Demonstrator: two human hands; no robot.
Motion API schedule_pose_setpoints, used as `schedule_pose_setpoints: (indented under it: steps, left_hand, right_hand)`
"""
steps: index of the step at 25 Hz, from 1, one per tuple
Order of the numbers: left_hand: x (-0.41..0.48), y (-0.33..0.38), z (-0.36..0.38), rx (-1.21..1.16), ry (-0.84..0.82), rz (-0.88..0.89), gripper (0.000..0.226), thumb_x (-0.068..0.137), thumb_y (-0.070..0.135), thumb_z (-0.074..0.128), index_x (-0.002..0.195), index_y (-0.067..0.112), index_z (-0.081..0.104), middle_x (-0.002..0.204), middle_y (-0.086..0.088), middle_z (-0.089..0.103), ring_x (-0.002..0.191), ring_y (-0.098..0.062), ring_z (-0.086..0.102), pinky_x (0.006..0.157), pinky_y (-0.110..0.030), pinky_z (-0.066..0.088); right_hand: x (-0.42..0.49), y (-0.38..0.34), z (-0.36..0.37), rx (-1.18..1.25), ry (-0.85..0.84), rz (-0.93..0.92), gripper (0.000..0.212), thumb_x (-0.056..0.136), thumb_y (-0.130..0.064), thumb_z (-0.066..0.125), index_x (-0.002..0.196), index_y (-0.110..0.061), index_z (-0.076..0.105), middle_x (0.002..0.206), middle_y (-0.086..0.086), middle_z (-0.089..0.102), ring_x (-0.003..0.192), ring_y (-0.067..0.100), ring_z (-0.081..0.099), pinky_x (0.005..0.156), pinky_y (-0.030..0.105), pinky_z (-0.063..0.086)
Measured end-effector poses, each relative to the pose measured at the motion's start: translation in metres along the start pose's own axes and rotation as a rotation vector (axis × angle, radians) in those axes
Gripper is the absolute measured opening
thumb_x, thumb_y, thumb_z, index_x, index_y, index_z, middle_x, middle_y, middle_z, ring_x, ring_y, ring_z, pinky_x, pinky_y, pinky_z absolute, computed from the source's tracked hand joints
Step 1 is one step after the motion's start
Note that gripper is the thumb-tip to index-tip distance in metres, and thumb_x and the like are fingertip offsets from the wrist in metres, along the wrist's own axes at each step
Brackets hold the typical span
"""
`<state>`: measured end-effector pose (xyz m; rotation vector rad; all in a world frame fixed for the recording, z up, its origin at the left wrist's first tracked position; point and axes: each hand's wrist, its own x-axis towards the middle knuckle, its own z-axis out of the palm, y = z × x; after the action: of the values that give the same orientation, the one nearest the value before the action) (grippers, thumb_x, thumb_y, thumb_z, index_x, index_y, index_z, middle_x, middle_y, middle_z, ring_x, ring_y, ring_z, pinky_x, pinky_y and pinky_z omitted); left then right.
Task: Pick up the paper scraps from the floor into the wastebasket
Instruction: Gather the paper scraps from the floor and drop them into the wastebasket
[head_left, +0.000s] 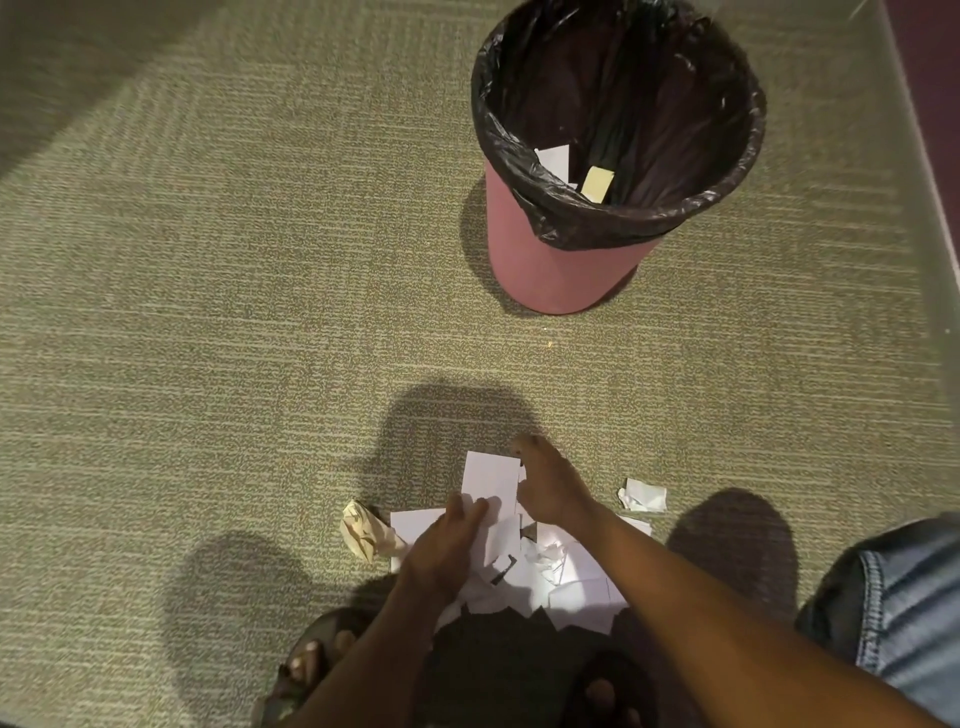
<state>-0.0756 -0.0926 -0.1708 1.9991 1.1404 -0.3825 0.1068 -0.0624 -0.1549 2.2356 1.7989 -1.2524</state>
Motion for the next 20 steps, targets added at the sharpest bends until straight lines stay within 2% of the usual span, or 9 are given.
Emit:
schedule_pose_setpoints:
  steps: [3, 6, 7, 9, 12, 13, 15, 17, 20]
  left_hand:
    - [0.001, 0.008, -0.010, -0.032, 0.071, -0.073, 0.064, 0.085, 0.023, 0.063, 0.139, 0.013, 0.031, 0.128, -0.009, 0.038, 0.103, -0.035, 0.060, 0.076, -0.044, 0.046]
    - [-0.004, 0.012, -0.013, 0.012, 0.164, -0.084, 0.066, 0.077, 0.010, 0.067, 0.133, 0.015, 0.033, 0.120, -0.010, 0.044, 0.096, -0.034, 0.061, 0.071, -0.041, 0.049]
    - [-0.005, 0.011, -0.012, 0.097, 0.219, -0.086, 0.072, 0.068, 0.012, 0.075, 0.129, 0.015, 0.036, 0.114, -0.010, 0.047, 0.091, -0.032, 0.060, 0.069, -0.040, 0.050]
    - [-0.008, 0.010, -0.013, 0.298, 0.241, -0.221, 0.091, 0.052, 0.037, 0.087, 0.129, 0.012, 0.043, 0.115, -0.014, 0.052, 0.095, -0.033, 0.058, 0.077, -0.043, 0.050]
    - [-0.009, 0.010, -0.021, 0.246, 0.177, -0.566, 0.121, 0.053, 0.074, 0.072, 0.146, 0.016, 0.021, 0.145, -0.026, 0.031, 0.129, -0.044, 0.037, 0.097, -0.060, 0.036]
    - [-0.008, 0.011, -0.021, 0.209, 0.166, -0.637, 0.128, 0.054, 0.077, 0.069, 0.149, 0.017, 0.008, 0.152, -0.028, 0.018, 0.135, -0.047, 0.027, 0.099, -0.065, 0.033]
    - [-0.004, 0.014, -0.021, 0.128, 0.089, -0.729, 0.135, 0.056, 0.077, 0.069, 0.150, 0.017, -0.007, 0.155, -0.027, 0.002, 0.137, -0.051, 0.021, 0.097, -0.070, 0.033]
    - [-0.003, 0.019, -0.019, 0.160, 0.097, -0.732, 0.132, 0.056, 0.075, 0.071, 0.149, 0.016, -0.002, 0.153, -0.025, 0.010, 0.131, -0.049, 0.031, 0.092, -0.065, 0.043]
    - [-0.005, 0.018, -0.010, 0.245, 0.164, -0.611, 0.113, 0.053, 0.063, 0.081, 0.136, 0.016, 0.020, 0.135, -0.019, 0.040, 0.110, -0.039, 0.053, 0.082, -0.049, 0.051]
  right_hand:
    - [0.006, -0.001, 0.001, 0.133, -0.093, 0.036, 0.050, 0.083, -0.021, 0.069, 0.129, -0.010, 0.052, 0.130, 0.010, 0.056, 0.119, 0.028, 0.053, 0.093, 0.036, 0.046]
    - [0.010, -0.004, 0.011, 0.161, -0.057, 0.055, 0.038, 0.079, -0.027, 0.074, 0.112, -0.013, 0.063, 0.111, 0.009, 0.068, 0.104, 0.030, 0.063, 0.085, 0.034, 0.050]
    - [0.011, -0.004, 0.013, 0.159, -0.034, 0.065, 0.030, 0.079, -0.022, 0.073, 0.106, -0.012, 0.066, 0.102, 0.010, 0.070, 0.099, 0.031, 0.065, 0.079, 0.031, 0.049]
    - [0.012, -0.004, 0.009, 0.185, 0.005, 0.095, 0.017, 0.079, -0.014, 0.069, 0.095, -0.008, 0.068, 0.087, 0.011, 0.069, 0.089, 0.032, 0.067, 0.070, 0.028, 0.046]
    - [0.013, -0.004, -0.008, 0.245, 0.048, 0.152, 0.010, 0.079, -0.012, 0.069, 0.087, -0.007, 0.066, 0.074, 0.003, 0.059, 0.083, 0.030, 0.065, 0.067, 0.029, 0.044]
    - [0.014, -0.004, -0.014, 0.256, 0.056, 0.171, 0.007, 0.079, -0.012, 0.070, 0.083, -0.009, 0.064, 0.069, 0.000, 0.055, 0.080, 0.028, 0.062, 0.067, 0.028, 0.042]
    - [0.016, -0.005, -0.020, 0.278, 0.067, 0.200, 0.022, 0.080, -0.011, 0.070, 0.069, -0.015, 0.051, 0.062, -0.006, 0.045, 0.075, 0.022, 0.053, 0.065, 0.027, 0.036]
    - [0.019, -0.009, -0.023, 0.288, 0.088, 0.206, 0.040, 0.082, -0.010, 0.070, 0.060, -0.021, 0.038, 0.060, -0.007, 0.040, 0.073, 0.019, 0.048, 0.064, 0.026, 0.032]
    - [0.021, -0.015, -0.025, 0.292, 0.107, 0.204, 0.045, 0.082, -0.010, 0.070, 0.058, -0.023, 0.035, 0.057, -0.007, 0.040, 0.069, 0.020, 0.047, 0.056, 0.026, 0.029]
